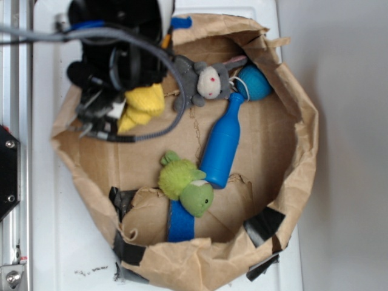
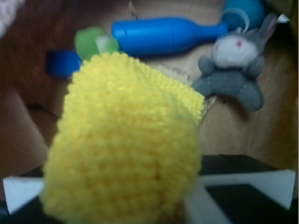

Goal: Grab the yellow cloth.

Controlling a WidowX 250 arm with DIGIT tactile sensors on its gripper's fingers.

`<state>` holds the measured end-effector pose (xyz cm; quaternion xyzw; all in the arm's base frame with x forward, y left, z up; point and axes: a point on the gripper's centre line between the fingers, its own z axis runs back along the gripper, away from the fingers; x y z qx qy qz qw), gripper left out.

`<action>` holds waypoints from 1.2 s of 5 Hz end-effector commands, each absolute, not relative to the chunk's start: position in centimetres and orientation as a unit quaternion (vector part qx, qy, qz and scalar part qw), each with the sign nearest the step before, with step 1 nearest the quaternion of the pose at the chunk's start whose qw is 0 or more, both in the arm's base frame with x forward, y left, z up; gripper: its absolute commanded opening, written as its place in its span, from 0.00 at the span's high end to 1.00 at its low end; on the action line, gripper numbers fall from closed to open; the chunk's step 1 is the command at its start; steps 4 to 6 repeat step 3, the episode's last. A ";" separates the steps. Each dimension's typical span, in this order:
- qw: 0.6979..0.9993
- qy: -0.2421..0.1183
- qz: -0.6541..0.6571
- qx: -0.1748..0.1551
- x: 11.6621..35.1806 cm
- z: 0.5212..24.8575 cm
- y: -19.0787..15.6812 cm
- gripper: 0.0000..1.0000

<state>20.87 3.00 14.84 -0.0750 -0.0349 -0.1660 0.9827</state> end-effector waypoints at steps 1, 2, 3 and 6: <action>0.994 -0.083 -0.042 -0.063 23.5 16.9 0.1 1.00; 0.994 -0.081 -0.020 -0.076 24.0 17.1 0.7 1.00; 0.994 -0.086 -0.031 -0.067 23.9 16.6 0.6 1.00; 0.994 -0.086 -0.031 -0.067 23.9 16.6 0.6 1.00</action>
